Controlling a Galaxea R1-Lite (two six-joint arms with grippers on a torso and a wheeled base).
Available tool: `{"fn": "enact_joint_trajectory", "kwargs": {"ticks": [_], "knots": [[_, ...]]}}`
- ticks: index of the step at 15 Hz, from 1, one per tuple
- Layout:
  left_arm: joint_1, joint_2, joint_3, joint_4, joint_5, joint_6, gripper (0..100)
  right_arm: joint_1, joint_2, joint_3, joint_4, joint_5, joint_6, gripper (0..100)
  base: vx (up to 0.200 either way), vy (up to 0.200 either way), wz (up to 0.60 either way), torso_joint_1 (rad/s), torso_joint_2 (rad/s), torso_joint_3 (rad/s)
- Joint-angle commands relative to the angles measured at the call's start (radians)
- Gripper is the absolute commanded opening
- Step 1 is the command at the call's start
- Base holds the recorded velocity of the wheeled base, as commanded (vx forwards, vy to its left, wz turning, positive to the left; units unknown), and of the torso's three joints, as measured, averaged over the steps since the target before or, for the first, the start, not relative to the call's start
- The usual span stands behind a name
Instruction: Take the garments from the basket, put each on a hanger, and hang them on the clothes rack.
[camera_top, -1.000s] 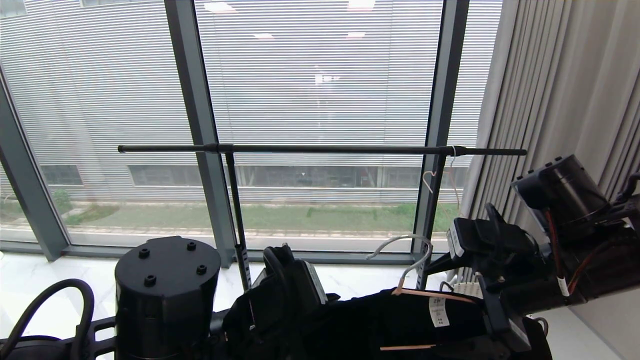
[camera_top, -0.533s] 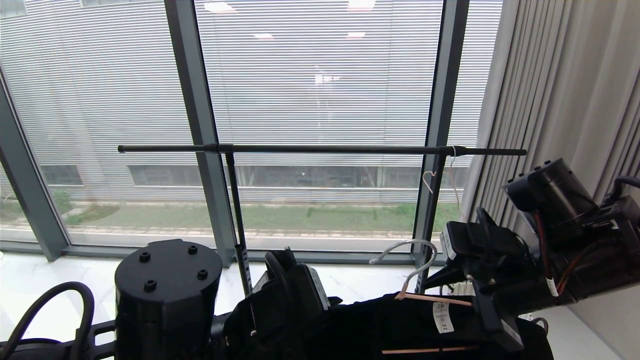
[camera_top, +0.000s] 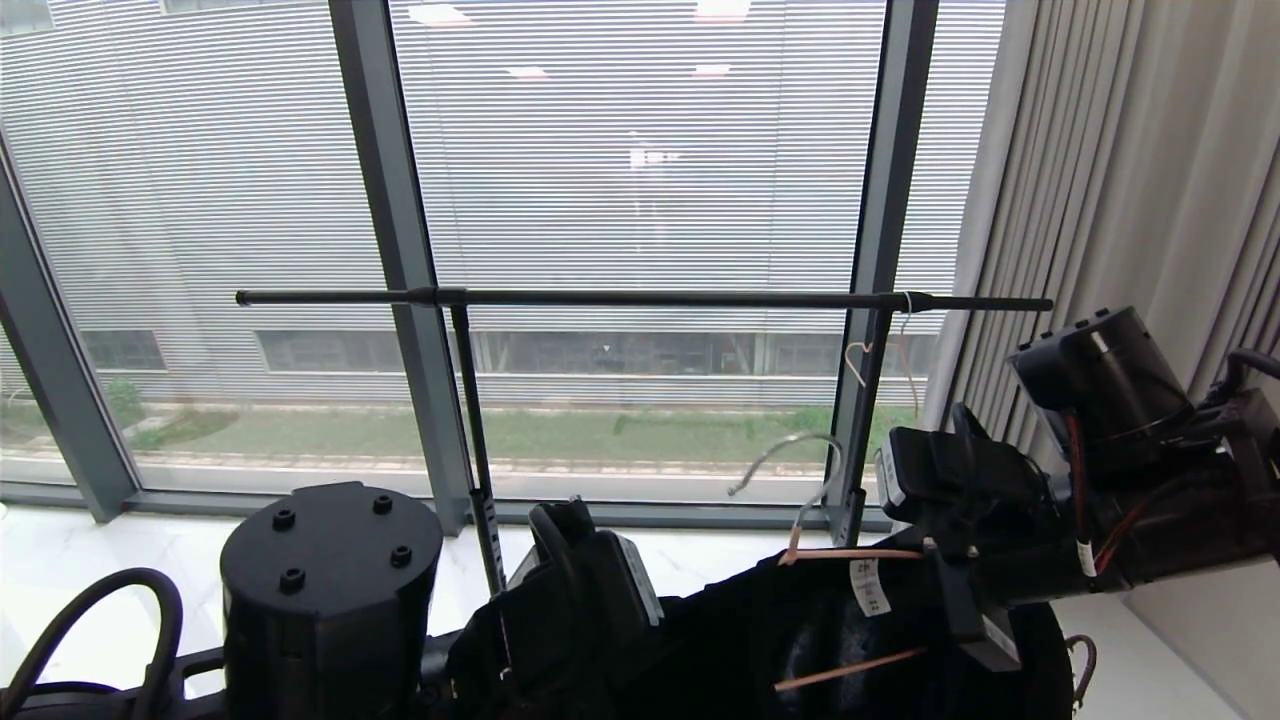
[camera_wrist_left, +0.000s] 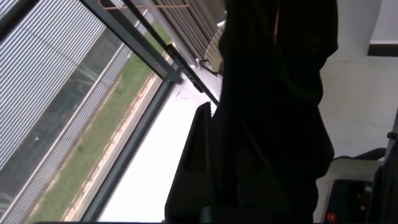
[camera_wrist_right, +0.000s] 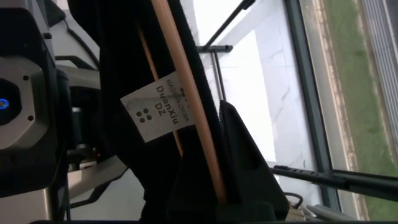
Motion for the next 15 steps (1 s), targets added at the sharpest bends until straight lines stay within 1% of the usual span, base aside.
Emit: {"fn": "enact_joint_trajectory", "kwargs": {"ticks": [1,2,4,7,9,10,11,12,13,14,15], "knots": [[-0.005,-0.001,-0.001,0.0,0.003,0.001,100,-0.006,0.002,0.022,-0.038,-0.001,-0.025,0,0.0,0.0,0.0,0.0,0.0,0.0],[-0.005,-0.002,0.004,-0.008,0.011,0.001,100,-0.017,0.0,0.039,-0.068,-0.001,-0.048,0,0.0,0.0,0.0,0.0,0.0,0.0],[0.0,-0.002,0.039,-0.048,0.038,0.001,100,-0.049,-0.006,0.071,-0.131,0.002,-0.12,0,0.0,0.0,0.0,0.0,0.0,0.0],[0.014,-0.025,0.124,-0.126,0.045,0.002,100,-0.086,-0.018,0.074,-0.142,0.004,-0.134,0,0.0,0.0,0.0,0.0,0.0,0.0],[0.075,-0.084,0.228,-0.127,0.043,0.002,100,-0.12,-0.027,0.074,-0.148,0.006,-0.134,0,0.0,0.0,0.0,0.0,0.0,0.0],[0.132,-0.116,0.277,-0.127,0.04,0.002,100,-0.13,-0.032,0.074,-0.15,0.006,-0.134,0,0.0,0.0,0.0,0.0,0.0,0.0],[0.213,-0.147,0.312,-0.127,0.035,-0.001,100,-0.139,-0.037,0.072,-0.15,0.007,-0.134,0,0.0,0.0,0.0,0.0,0.0,0.0],[0.291,-0.159,0.34,-0.127,0.034,-0.002,100,-0.146,-0.041,0.071,-0.15,0.007,-0.134,0,0.0,0.0,0.0,0.0,0.0,0.0],[0.341,-0.165,0.348,-0.127,0.022,-0.002,100,-0.147,-0.046,0.072,-0.15,0.007,-0.134,0,0.0,0.0,0.0,0.0,0.0,0.0],[0.362,-0.163,0.346,-0.127,0.003,-0.002,100,-0.147,-0.047,0.071,-0.151,0.007,-0.134,0,0.0,0.0,0.0,0.0,0.0,0.0],[0.362,-0.16,0.349,-0.127,-0.009,-0.002,100,-0.144,-0.049,0.068,-0.164,0.007,-0.134,0,0.0,0.0,0.0,0.0,0.0,0.0]]}}
